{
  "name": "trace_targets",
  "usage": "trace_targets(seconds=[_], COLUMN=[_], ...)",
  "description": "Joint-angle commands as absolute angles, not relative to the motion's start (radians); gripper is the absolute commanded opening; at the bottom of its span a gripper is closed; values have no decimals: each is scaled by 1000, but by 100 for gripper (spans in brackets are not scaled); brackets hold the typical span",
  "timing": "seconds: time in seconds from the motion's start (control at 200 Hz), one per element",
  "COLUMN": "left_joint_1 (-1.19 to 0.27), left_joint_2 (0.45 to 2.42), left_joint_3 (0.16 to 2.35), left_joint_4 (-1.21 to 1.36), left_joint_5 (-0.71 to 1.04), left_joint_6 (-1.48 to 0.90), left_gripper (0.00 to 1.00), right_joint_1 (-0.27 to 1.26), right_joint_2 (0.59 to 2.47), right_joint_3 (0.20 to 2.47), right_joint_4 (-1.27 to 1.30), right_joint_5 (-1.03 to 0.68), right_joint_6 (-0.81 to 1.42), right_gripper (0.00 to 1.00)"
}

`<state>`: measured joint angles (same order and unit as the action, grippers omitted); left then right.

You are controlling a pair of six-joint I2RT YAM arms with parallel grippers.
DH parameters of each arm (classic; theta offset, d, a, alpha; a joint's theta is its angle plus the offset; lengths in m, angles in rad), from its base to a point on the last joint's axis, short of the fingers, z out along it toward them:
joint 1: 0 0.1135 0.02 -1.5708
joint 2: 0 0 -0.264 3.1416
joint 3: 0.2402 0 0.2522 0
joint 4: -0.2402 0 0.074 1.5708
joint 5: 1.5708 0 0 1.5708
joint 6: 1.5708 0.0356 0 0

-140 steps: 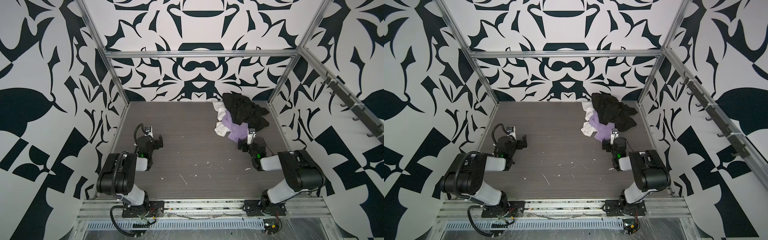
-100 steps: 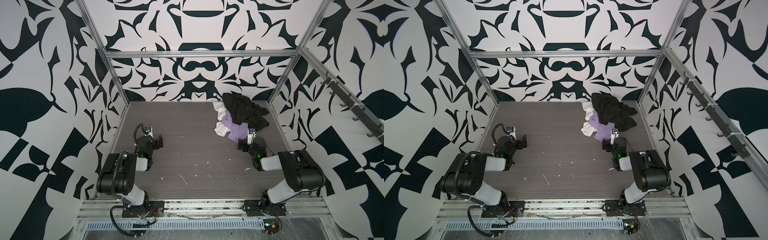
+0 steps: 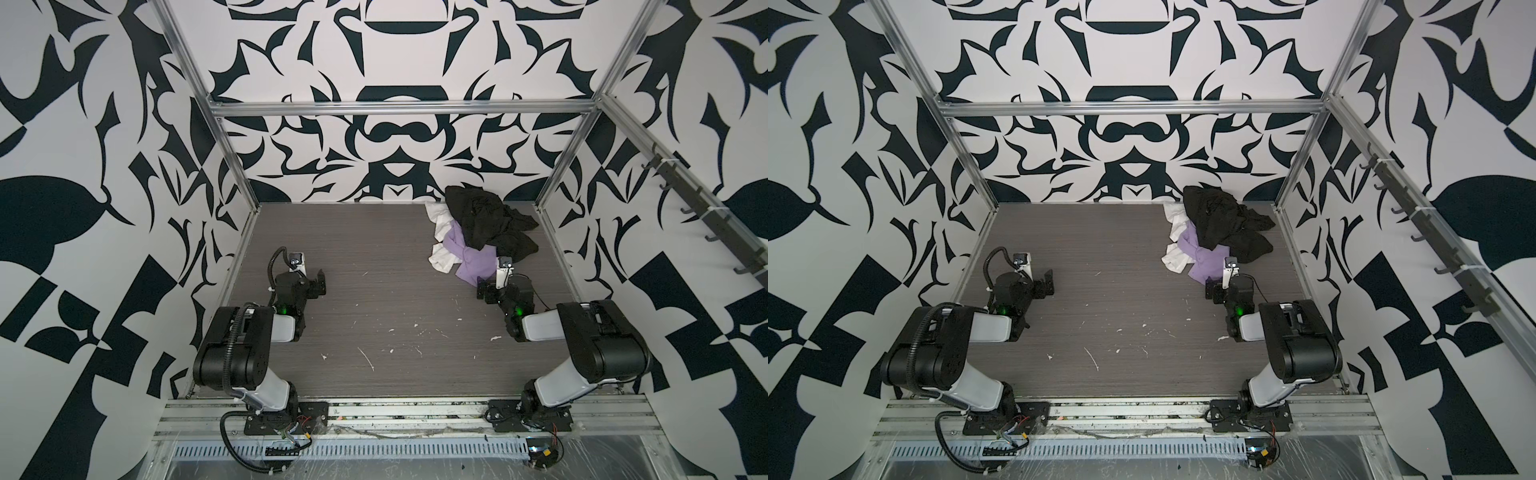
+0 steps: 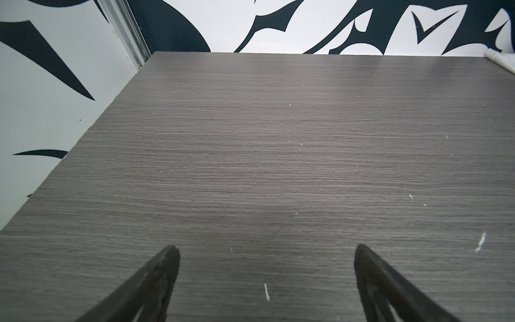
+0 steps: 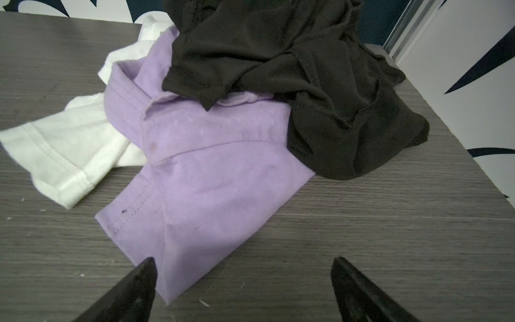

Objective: Pick out a specific cloth from the pile

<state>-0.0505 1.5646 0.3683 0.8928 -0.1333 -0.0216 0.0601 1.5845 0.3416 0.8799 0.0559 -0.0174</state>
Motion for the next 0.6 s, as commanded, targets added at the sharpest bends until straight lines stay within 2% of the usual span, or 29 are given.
trace_targets(seconds=[0.0,0.595], left_joint_1=[-49,-50], left_joint_2=[1569,1563], left_joint_3=[381,362], left_joint_4=[906,936], left_joint_5=[-130,-128], left_joint_6=[-23,-21], left_gripper=[100,100], right_joint_1=[57,58], right_joint_2=[1557,1555], right_joint_3=[358,353], right_joint_4=[911,916], right_joint_5=[49,99], right_joint_6=[-3,10], right_gripper=[99,99])
